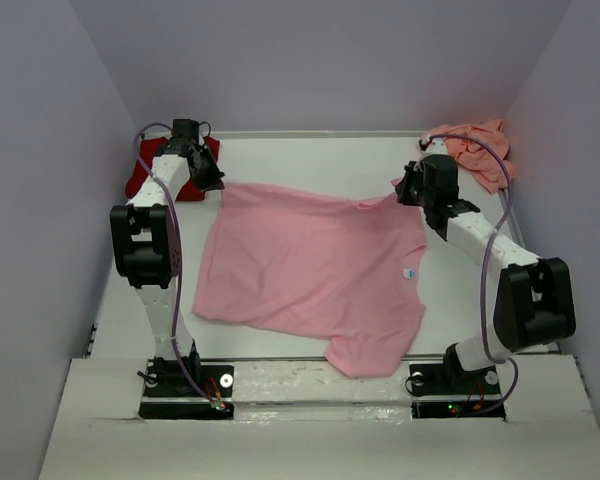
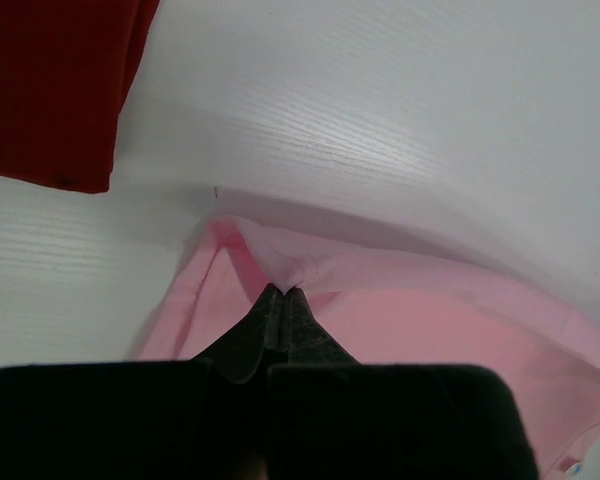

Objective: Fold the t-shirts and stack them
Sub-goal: Fold the tshirt

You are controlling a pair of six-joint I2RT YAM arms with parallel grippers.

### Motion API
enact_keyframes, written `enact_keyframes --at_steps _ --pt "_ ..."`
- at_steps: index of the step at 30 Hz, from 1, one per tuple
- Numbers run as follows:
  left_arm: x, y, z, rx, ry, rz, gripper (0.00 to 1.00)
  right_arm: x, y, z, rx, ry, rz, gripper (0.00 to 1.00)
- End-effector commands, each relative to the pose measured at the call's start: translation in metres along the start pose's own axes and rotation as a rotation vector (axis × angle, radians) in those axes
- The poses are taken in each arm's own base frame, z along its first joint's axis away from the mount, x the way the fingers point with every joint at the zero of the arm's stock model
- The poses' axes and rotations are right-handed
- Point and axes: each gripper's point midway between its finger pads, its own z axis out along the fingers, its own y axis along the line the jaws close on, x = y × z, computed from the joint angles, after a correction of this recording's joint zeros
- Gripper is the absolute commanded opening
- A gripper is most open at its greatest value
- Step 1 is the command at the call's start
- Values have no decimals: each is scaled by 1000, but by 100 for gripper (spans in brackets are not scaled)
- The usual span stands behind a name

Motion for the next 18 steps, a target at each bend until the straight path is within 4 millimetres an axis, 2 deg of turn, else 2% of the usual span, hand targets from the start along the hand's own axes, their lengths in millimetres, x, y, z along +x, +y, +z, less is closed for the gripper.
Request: enact_keyframes --at_steps 1,13,14,18 --pt "-19 -20 -23 68 -42 -11 0 -15 3 -14 -15 -51 5 0" --pt "-16 -17 -27 48 -22 -13 0 -11 1 -30 -12 -39 17 0" --pt "-20 -6 -29 37 -27 -36 0 -11 1 -32 -10 -41 19 0" --pt "-16 5 -27 32 -12 -61 0 -2 -4 -43 9 -20 12 0"
